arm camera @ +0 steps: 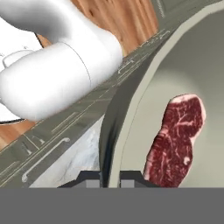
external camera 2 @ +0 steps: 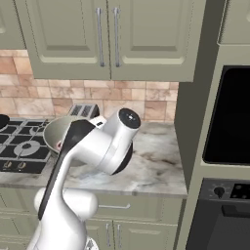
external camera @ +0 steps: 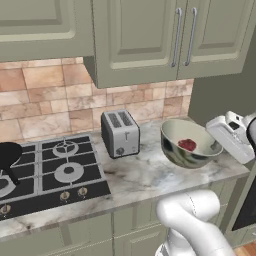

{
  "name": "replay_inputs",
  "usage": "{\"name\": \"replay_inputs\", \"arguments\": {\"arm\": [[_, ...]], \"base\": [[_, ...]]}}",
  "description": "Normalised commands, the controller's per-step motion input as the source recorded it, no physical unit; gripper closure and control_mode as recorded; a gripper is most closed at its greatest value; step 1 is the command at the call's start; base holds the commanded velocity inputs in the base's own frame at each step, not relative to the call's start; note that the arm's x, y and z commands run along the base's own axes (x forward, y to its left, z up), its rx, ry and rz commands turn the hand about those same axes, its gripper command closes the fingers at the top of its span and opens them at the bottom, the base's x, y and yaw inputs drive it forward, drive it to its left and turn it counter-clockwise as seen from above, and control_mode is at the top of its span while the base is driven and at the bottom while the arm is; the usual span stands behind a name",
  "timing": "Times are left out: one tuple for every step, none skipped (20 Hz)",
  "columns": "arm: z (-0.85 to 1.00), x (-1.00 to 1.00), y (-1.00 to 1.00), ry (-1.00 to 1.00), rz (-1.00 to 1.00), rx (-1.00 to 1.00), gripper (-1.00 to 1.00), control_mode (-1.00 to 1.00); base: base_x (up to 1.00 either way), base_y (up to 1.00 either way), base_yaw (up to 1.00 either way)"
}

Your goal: Place one of the steaks on the plate and the other in the bowl. Then place the bowl in the fridge.

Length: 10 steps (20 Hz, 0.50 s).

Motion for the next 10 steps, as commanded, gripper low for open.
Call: {"name": "replay_inputs", "arguments": {"arm": [[-0.04,0.0,0.0,-0.18,0.0,0.01,1.0,-1.0],[0.0,0.0,0.0,-0.23,0.0,0.01,1.0,-1.0],[0.0,0.0,0.0,-0.28,0.0,0.02,1.0,-1.0],[0.0,0.0,0.0,-0.29,0.0,0.02,1.0,-1.0],[0.0,0.0,0.0,-0.27,0.0,0.01,1.0,-1.0],[0.04,0.0,0.0,-0.25,0.0,0.01,1.0,-1.0],[0.06,0.0,0.0,-0.19,0.0,0.01,1.0,-1.0],[0.09,0.0,0.0,-0.14,0.0,0.01,1.0,-1.0],[0.1,-0.01,0.0,-0.08,0.0,0.03,1.0,-1.0],[0.11,-0.04,0.0,-0.05,0.0,0.05,1.0,-1.0]], "base": [[0.0,0.0,0.0],[0.0,0.0,0.0],[0.0,0.0,0.0],[0.0,0.0,0.0],[0.0,0.0,0.0],[0.0,0.0,0.0],[0.0,0.0,0.0],[0.0,0.0,0.0],[0.0,0.0,0.0],[0.0,0.0,0.0]]}}
